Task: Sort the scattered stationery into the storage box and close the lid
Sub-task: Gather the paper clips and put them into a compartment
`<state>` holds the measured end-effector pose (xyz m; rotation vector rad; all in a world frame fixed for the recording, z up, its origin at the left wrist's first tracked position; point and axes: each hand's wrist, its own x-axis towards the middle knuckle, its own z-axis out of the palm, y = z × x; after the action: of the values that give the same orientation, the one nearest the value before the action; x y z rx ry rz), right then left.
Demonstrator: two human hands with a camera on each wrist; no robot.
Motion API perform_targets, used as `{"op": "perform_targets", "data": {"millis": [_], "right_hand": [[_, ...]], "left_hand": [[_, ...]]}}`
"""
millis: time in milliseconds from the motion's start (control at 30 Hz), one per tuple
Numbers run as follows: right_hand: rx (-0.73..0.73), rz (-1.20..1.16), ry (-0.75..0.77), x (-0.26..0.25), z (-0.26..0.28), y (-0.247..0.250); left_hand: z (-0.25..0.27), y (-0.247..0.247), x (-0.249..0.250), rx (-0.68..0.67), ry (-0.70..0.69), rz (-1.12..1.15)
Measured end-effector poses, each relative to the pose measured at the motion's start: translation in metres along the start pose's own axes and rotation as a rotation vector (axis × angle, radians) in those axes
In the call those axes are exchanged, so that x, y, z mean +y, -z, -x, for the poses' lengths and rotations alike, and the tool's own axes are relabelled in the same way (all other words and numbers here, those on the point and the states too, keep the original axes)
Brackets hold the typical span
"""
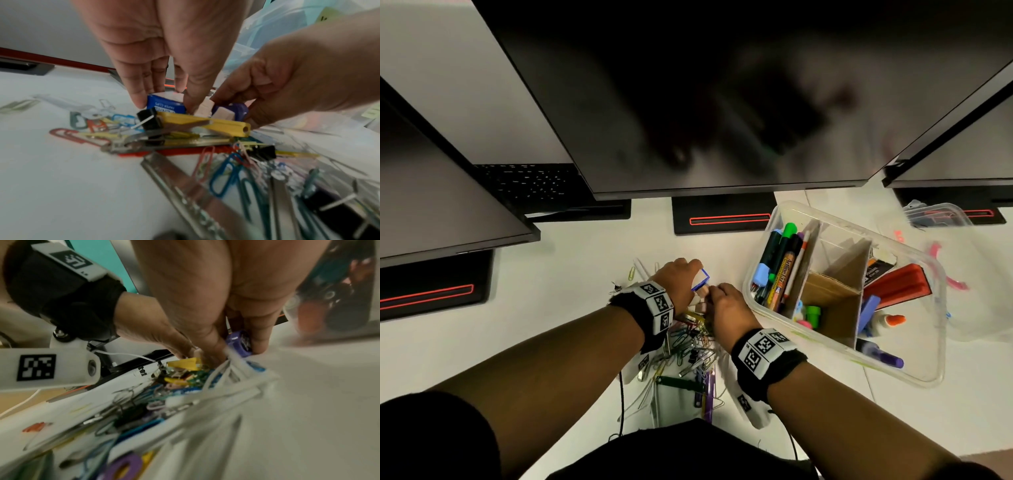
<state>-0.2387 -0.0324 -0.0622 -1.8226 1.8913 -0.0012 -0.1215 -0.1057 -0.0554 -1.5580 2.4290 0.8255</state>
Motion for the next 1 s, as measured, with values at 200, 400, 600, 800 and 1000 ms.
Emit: {"op": "perform_targets", "data": {"millis": [200,400,600,800,1000], "right_hand": [[-0.044,-0.026,0.02,-0.002,0.005,0.008],[0.097,-0.153,0.209,-0.031,0.034,0.038],[0.287,-0.259,0.323,-0.039,0.072,0.091],[0.519,-0.317,0.024,0.021,0.095,0.123],[0.53,-0.216,-0.183,0.074,0.104,0.107]], "left_hand": [[0.008,0.002,-0.006,0.0,0.003,0.011],[0.015,0.007,-0.012,-0.042,-0.032,-0.069],[0.023,0.009,0.003,-0.003,-0.124,-0.127],[0.026,-0.003,0.013,-0.057,-0.148,-0.013],[0.032,-0.003,0.017,-0.055,-0.065,0.047]]}}
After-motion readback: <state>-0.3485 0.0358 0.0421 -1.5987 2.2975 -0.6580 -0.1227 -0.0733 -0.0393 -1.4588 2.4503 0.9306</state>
